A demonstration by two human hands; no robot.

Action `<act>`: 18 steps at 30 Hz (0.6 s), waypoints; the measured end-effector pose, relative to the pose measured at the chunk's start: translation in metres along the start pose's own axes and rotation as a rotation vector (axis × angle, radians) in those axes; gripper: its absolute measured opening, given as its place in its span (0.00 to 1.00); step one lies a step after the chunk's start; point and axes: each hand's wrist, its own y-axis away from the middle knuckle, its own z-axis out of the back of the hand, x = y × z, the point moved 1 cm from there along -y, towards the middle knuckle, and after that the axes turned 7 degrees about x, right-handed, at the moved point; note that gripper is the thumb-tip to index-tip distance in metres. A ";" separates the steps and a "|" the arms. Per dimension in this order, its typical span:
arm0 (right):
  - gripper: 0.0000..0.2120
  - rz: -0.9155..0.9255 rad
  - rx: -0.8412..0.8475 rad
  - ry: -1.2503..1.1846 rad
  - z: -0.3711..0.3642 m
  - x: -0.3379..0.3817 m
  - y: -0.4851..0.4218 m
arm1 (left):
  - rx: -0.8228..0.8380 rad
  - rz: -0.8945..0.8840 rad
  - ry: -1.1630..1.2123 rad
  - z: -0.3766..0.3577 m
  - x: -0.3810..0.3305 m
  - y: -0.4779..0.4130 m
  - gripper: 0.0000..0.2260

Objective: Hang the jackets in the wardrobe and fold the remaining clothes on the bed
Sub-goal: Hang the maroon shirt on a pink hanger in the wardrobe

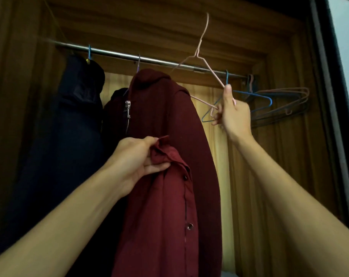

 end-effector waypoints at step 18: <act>0.17 0.060 -0.069 -0.083 0.080 0.017 0.209 | 0.100 0.355 0.187 -0.088 0.078 0.081 0.05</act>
